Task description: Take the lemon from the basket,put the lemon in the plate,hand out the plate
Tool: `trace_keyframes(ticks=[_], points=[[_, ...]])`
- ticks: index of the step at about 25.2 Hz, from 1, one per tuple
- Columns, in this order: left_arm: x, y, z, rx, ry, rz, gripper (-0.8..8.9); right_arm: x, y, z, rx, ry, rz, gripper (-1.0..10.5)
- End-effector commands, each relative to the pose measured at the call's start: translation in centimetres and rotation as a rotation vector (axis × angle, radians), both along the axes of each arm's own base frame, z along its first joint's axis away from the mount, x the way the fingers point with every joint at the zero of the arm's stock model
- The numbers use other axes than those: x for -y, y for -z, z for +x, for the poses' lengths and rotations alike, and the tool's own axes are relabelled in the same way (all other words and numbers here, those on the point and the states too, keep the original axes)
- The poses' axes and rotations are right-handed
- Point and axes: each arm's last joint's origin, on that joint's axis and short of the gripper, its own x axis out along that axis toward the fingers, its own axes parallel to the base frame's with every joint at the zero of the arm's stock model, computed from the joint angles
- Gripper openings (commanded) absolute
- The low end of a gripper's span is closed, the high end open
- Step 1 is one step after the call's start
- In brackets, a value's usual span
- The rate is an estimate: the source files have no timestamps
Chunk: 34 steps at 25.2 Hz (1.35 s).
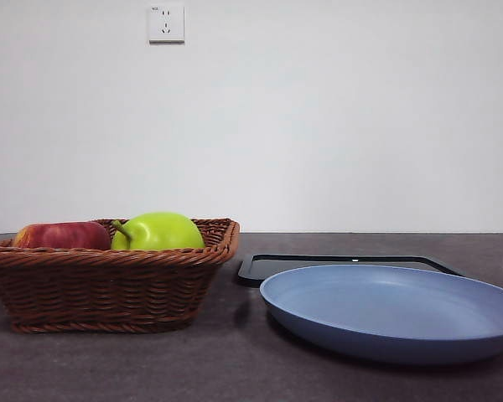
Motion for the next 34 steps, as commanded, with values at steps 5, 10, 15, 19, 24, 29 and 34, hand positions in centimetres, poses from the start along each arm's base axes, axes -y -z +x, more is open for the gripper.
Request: trace_keyframes(ticks=[5,10,15,19,24,29,34], points=[[0.6,-2.9,2.9,-0.058,0.182,-0.007,0.07,-0.4,-1.7,2.3,-0.131,-0.136,-0.115,0.0],[1.4,-3.7,4.8,-0.178,0.262,0.040,0.07,-0.5,-1.2,3.9,-0.312,-0.207,-0.174,0.0],[2.9,-4.4,6.1,-0.285,0.365,0.118,0.07,-0.6,0.5,5.1,-0.492,-0.249,-0.199,0.2],[4.7,-4.7,6.5,-0.284,0.454,0.167,0.12,-0.7,2.5,6.4,-0.625,-0.264,-0.193,1.5],[5.7,-4.9,6.3,-0.260,0.498,0.172,3.17,-1.0,4.4,8.1,-0.692,-0.276,-0.192,2.8],[6.2,-4.9,6.1,-0.271,0.512,0.161,3.29,-2.1,6.1,10.2,-0.678,-0.282,-0.175,2.7],[6.3,-4.8,6.0,-0.274,0.521,0.162,3.28,-3.2,8.0,11.5,-0.710,-0.292,-0.162,2.1]])
